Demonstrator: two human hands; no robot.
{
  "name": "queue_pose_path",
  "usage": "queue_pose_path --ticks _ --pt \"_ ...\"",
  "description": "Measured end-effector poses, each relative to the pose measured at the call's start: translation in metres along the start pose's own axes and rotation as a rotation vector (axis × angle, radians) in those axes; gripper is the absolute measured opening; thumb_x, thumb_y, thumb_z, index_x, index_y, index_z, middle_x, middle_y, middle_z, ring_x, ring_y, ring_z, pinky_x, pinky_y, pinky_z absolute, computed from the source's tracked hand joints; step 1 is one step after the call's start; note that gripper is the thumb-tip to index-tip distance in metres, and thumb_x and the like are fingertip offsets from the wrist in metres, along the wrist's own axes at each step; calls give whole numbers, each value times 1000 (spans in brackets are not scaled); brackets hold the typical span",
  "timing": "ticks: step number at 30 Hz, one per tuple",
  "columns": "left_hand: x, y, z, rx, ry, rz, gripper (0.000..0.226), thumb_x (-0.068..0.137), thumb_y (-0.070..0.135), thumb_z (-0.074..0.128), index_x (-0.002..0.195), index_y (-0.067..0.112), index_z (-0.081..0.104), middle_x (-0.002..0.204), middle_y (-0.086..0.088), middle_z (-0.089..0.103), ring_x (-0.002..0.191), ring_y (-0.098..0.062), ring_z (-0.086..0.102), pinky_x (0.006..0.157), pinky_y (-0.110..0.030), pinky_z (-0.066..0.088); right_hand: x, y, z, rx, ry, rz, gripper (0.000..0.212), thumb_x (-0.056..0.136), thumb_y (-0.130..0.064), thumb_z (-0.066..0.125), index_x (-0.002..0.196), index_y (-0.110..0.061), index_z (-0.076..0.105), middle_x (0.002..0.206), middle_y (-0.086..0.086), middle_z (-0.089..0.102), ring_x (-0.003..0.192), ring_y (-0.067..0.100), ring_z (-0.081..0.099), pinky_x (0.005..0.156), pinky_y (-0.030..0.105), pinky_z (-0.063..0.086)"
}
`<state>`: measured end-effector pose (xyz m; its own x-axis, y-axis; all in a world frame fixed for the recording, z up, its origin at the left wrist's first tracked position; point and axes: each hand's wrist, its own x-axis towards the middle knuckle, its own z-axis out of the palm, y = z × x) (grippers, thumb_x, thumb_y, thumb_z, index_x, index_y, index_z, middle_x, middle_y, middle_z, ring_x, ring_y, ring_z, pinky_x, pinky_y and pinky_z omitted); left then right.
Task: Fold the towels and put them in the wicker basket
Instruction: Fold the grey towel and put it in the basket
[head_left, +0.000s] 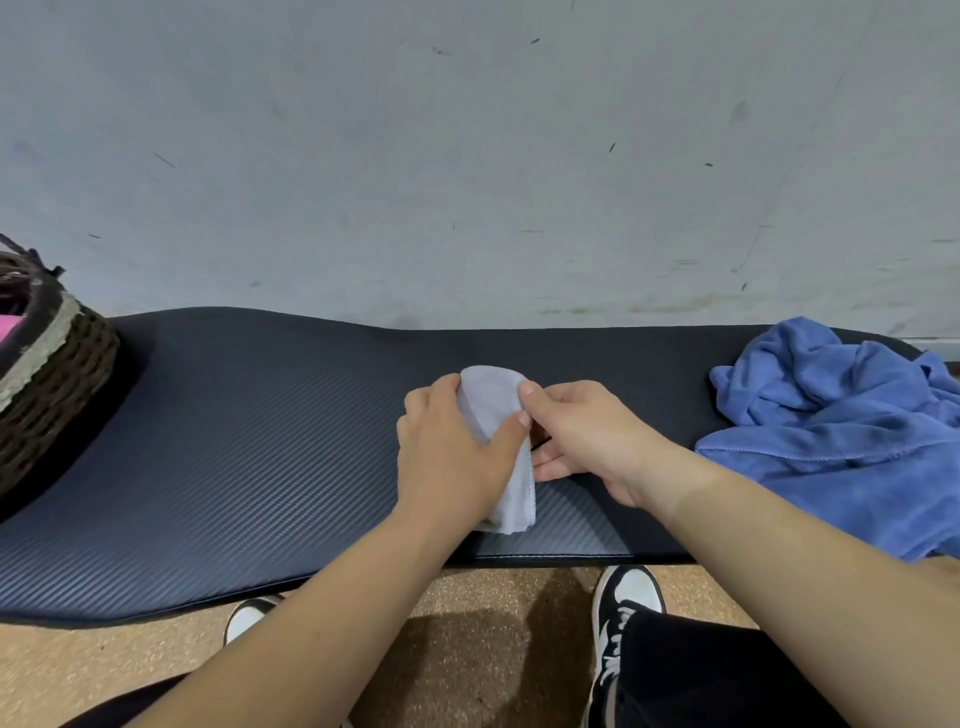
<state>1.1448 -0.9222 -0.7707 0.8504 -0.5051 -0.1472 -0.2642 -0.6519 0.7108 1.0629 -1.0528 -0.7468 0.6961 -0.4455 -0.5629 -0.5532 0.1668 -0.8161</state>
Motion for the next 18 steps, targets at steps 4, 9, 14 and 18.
queue_pose_path --ticks 4,9,14,18 --pt "-3 1 9 107 1 73 84 86 66 63 154 28 33 140 -1 45 123 -25 46 92 -36 42 4 0 -5 -26 33 9 53 104 -43 56 102 8 70 85 16 73 80 34 79 70 37 66" --pt "4 -3 -8 -82 -140 78 86 84 56 75 154 35 31 144 7 49 122 -11 48 91 -27 37 3 -6 -14 -9 -49 37 40 102 -41 63 103 -4 77 87 12 77 79 32 77 82 44 65" --pt "3 -10 -50 -301 -123 145 83 77 43 87 147 41 42 136 24 53 122 3 51 98 -20 45 -4 -18 4 207 -209 -39 41 96 -38 69 120 -5 72 103 10 78 94 25 77 93 43 60" --pt "-5 -19 -86 -320 -172 214 83 72 38 92 142 47 48 123 29 58 115 8 55 93 -15 48 -12 -32 18 275 -392 -121 66 86 -36 75 137 3 58 130 17 70 124 29 67 111 46 50"
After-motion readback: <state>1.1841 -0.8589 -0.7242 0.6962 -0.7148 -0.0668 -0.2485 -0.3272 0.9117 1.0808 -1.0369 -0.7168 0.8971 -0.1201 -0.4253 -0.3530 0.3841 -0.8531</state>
